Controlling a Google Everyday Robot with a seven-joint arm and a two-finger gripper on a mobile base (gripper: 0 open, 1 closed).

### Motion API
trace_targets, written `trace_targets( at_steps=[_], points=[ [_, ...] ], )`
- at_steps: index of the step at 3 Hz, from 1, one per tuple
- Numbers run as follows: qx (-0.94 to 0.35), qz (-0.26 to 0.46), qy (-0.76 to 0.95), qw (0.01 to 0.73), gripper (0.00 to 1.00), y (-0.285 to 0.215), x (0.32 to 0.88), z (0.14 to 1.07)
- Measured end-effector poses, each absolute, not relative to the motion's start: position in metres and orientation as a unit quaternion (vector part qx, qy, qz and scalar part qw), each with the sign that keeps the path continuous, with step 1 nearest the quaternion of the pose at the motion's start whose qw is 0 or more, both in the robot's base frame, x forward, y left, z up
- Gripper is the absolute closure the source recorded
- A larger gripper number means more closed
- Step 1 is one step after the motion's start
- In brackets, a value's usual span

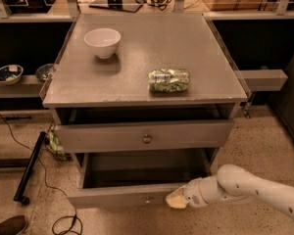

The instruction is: Close middle drawer

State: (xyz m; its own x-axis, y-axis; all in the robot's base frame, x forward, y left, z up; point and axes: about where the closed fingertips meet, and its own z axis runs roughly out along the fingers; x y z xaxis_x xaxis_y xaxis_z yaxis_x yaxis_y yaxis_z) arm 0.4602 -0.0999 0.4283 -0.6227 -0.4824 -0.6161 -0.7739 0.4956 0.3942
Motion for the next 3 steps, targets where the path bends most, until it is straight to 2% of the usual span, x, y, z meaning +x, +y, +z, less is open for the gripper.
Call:
trace_targets(
  at_steps=[3],
  points=[
    [-0.373, 0.333, 0.835, 0.229, 1.00, -0.0942, 0.4695, 0.4298]
  ],
)
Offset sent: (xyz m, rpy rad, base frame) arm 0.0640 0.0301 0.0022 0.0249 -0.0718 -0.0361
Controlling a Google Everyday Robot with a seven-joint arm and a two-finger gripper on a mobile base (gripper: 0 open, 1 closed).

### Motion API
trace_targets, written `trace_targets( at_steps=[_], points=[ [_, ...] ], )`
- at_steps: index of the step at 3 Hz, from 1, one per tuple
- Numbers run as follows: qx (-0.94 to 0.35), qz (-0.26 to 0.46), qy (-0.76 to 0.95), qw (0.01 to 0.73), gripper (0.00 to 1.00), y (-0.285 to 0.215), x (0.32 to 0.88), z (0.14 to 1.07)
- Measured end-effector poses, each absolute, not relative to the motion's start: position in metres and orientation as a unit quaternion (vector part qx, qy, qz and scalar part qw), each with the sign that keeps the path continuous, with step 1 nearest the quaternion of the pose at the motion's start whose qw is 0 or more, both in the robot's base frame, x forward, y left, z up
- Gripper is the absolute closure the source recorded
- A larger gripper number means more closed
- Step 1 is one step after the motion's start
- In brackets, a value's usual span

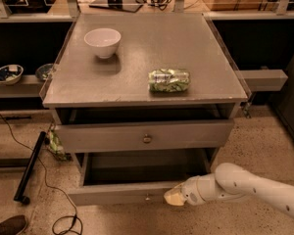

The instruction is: Close middle drawer

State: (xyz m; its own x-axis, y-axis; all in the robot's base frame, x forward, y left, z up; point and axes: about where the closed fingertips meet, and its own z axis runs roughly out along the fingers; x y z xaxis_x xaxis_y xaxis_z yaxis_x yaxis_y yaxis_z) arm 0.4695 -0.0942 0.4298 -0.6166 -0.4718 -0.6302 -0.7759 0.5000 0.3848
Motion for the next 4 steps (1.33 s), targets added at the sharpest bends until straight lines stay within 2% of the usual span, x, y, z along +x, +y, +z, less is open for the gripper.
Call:
trace_targets(
  at_steps=[4],
  points=[
    [-0.367, 0.332, 0.833, 0.248, 1.00, -0.0836, 0.4825, 0.4318]
  ],
)
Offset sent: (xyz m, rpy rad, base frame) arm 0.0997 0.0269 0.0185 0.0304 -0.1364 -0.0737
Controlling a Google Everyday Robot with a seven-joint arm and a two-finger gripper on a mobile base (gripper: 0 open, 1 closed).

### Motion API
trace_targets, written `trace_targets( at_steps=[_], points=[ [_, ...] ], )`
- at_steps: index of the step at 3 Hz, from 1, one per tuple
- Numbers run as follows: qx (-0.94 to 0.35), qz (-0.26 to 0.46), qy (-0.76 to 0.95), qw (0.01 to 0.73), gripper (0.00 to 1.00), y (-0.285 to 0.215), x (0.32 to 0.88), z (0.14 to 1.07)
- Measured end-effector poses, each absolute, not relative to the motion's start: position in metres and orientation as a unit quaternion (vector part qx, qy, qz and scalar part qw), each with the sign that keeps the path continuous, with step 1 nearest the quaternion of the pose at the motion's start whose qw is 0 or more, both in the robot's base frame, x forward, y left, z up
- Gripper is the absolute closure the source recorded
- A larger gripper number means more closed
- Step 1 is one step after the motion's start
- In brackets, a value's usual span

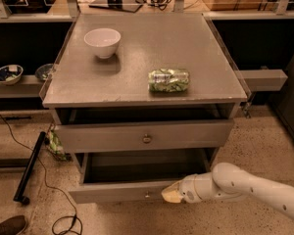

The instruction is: Close middle drawer

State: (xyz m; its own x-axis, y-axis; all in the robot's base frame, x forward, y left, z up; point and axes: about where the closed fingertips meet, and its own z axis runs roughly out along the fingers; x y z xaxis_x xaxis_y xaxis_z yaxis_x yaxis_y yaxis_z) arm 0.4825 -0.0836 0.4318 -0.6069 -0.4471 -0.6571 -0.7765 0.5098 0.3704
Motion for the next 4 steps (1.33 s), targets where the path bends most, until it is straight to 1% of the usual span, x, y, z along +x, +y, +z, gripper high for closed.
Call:
trace_targets(
  at_steps=[2, 4],
  points=[
    [-0.371, 0.324, 0.828, 0.269, 1.00, -0.077, 0.498, 0.442],
    [-0.358, 0.329, 0.832, 0.268, 1.00, -0.079, 0.501, 0.434]
  ],
)
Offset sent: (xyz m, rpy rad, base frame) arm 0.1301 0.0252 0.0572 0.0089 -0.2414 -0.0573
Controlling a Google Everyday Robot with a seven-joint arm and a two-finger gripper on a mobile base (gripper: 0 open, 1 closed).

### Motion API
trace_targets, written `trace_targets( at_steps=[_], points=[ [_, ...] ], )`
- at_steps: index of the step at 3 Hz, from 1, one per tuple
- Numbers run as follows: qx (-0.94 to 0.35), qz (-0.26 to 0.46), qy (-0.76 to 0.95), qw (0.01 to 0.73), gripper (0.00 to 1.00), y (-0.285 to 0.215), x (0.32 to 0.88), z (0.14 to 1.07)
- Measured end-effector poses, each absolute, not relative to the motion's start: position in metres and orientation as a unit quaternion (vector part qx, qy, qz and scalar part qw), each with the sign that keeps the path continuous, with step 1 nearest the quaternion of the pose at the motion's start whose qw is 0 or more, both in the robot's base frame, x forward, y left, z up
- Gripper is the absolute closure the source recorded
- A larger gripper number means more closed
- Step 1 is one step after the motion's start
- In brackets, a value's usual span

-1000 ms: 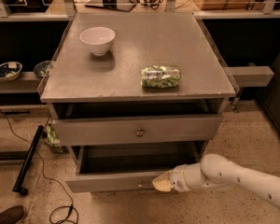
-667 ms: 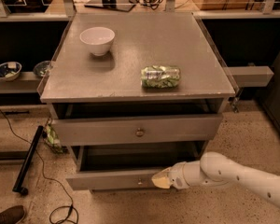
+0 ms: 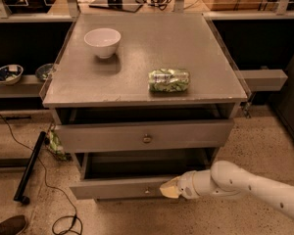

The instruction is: Close middle drawer

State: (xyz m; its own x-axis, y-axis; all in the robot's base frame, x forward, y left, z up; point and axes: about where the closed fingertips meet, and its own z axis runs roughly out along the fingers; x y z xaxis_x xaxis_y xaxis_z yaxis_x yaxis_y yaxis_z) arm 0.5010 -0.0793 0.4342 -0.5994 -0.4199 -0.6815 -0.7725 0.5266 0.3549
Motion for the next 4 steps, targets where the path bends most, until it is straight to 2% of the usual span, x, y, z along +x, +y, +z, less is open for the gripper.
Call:
trace_targets(
  at_steps=[3, 4],
  points=[
    [-0.353, 0.329, 0.827, 0.287, 1.00, -0.073, 0.515, 0.434],
    [-0.344, 0.332, 0.820, 0.314, 1.00, -0.065, 0.537, 0.437]
  ],
)
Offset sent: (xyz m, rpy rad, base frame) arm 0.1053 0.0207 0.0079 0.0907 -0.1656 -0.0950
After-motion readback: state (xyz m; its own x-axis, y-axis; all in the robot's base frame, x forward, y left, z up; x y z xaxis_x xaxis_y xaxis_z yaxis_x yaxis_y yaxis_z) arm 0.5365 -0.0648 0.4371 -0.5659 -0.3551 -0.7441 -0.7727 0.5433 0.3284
